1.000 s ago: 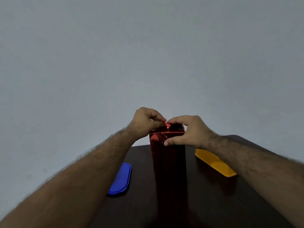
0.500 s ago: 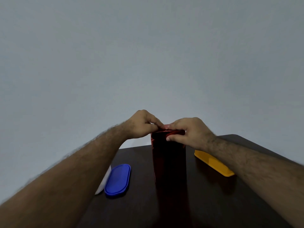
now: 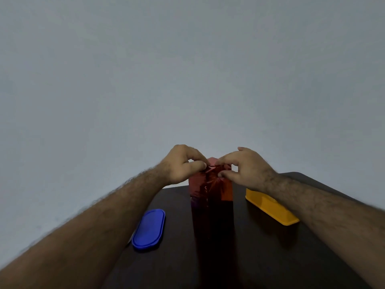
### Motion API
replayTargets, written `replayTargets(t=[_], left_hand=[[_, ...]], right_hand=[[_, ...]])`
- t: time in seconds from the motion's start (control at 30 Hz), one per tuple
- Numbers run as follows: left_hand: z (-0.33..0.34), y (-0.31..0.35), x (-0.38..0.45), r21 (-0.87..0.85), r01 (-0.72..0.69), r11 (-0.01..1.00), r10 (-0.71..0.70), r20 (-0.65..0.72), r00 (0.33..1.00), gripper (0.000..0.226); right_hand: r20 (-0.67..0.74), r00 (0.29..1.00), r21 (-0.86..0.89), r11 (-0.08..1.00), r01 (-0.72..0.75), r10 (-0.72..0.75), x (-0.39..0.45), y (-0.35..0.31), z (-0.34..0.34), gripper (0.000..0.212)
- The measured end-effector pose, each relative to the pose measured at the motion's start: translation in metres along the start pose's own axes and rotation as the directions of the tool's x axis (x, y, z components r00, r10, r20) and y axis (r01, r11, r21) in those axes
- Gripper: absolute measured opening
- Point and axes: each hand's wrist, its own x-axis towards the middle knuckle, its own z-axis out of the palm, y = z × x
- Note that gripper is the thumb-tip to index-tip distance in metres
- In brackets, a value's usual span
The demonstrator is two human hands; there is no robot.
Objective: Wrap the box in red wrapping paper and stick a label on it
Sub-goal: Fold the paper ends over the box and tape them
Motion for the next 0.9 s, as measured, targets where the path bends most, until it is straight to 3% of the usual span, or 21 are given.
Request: replayTargets(t=[0.1, 0.2, 0.27, 0.37, 0.5, 0.6, 0.7, 0.8, 0.9], left_hand=[[0.0, 0.007, 0.005, -0.096, 0.074, 0.993, -0.074, 0.009, 0.997, 0.024], [0.002, 0.008, 0.003, 0.009, 0.016, 1.0, -0.016, 0.004, 1.0, 0.021], [0.002, 0.007, 0.002, -0.021, 0.035, 0.999, -0.035, 0.001, 0.999, 0.021], [0.002, 0.005, -0.001, -0.09, 0.082, 0.993, -0.081, 0.015, 0.997, 0.022], [-0.002, 0.003, -0.006, -0.26, 0.152, 0.954, -0.148, 0.035, 0.988, 0.014], [-0.004, 0.004, -0.001, -0.402, 0.171, 0.9, -0.204, -0.041, 0.978, 0.017], [-0.005, -0.001, 0.012, -0.319, 0.233, 0.919, -0.269, -0.074, 0.96, 0.017], [-0.006, -0.009, 0.024, -0.165, 0.292, 0.942, -0.287, 0.051, 0.957, 0.016], [-0.006, -0.008, 0.03, -0.134, 0.305, 0.943, -0.282, 0.164, 0.945, 0.016]], right_hand=[[0.05, 0.999, -0.05, 0.999, -0.007, 0.009, -0.003, 0.003, -0.004, 0.044], [0.082, 0.997, -0.002, 1.0, 0.018, -0.017, -0.003, -0.001, -0.008, 0.064], [0.146, 0.988, -0.026, 0.998, 0.054, -0.049, 0.001, -0.006, -0.006, 0.073], [0.193, 0.979, -0.059, 0.995, 0.082, -0.069, 0.006, -0.006, -0.002, 0.064], [0.137, 0.99, -0.084, 0.996, 0.043, -0.031, 0.01, -0.002, -0.004, 0.045], [0.11, 0.993, -0.045, 0.998, 0.033, -0.028, 0.011, -0.002, -0.005, 0.043], [0.104, 0.995, 0.037, 0.999, 0.007, -0.011, 0.011, 0.003, 0.0, 0.044], [0.115, 0.993, 0.078, 0.997, -0.025, 0.016, 0.009, 0.009, 0.003, 0.046], [0.102, 0.994, 0.119, 0.992, -0.043, 0.031, 0.006, 0.015, 0.001, 0.046]])
